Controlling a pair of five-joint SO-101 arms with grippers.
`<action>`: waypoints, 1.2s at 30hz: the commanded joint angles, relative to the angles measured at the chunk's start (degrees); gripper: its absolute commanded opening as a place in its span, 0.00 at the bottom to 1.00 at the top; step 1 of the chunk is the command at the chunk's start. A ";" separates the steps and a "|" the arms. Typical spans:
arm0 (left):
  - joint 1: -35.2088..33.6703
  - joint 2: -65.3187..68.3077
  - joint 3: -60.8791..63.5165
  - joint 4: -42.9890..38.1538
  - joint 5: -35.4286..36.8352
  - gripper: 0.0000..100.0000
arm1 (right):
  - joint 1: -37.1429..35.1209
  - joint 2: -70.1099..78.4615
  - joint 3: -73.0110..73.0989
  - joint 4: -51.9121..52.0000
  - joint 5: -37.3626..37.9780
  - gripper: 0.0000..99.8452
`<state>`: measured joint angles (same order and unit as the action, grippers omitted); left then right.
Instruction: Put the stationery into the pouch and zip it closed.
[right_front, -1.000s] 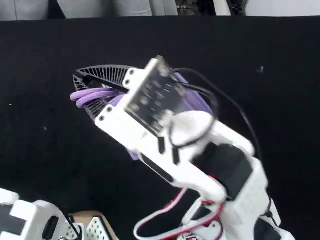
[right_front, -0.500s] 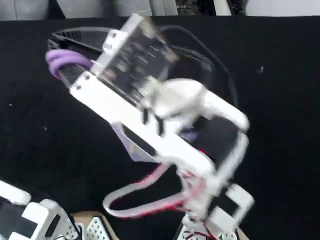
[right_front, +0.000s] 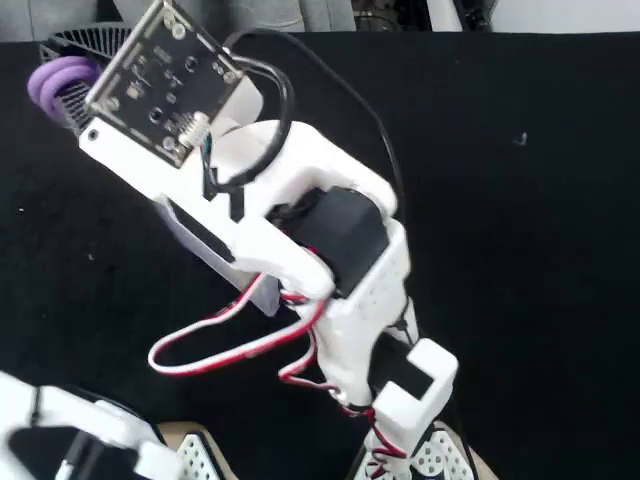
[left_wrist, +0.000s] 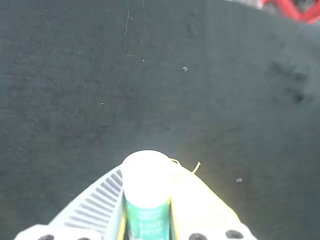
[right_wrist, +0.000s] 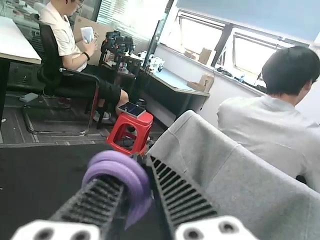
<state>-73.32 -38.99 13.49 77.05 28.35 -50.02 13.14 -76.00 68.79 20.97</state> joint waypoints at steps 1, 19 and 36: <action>6.81 -10.37 2.51 -1.05 6.42 0.03 | 3.08 -6.37 -0.92 5.10 1.05 0.01; 45.41 -51.08 13.23 -5.80 13.19 0.03 | 15.82 -2.24 -1.63 16.97 -2.20 0.01; 71.25 -65.32 46.99 -32.53 6.77 0.03 | 17.23 -2.51 -2.33 16.97 -2.20 0.01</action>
<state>-3.25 -104.04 60.00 42.95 37.41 -34.90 11.12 -76.09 86.64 19.21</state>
